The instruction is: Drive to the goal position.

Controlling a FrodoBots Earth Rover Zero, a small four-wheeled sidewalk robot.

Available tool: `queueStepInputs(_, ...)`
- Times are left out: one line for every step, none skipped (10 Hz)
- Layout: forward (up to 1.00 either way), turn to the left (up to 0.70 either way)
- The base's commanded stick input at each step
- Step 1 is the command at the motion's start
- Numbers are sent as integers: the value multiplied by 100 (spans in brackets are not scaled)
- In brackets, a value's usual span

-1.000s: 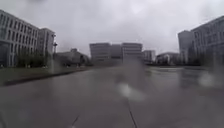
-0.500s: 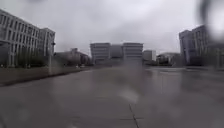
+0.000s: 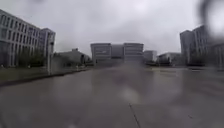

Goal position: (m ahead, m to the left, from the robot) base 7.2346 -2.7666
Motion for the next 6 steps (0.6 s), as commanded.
queueStepInputs(100, 0)
queueStepInputs(100, 0)
queueStepInputs(100, 0)
queueStepInputs(100, 0)
queueStepInputs(100, 0)
queueStepInputs(100, 0)
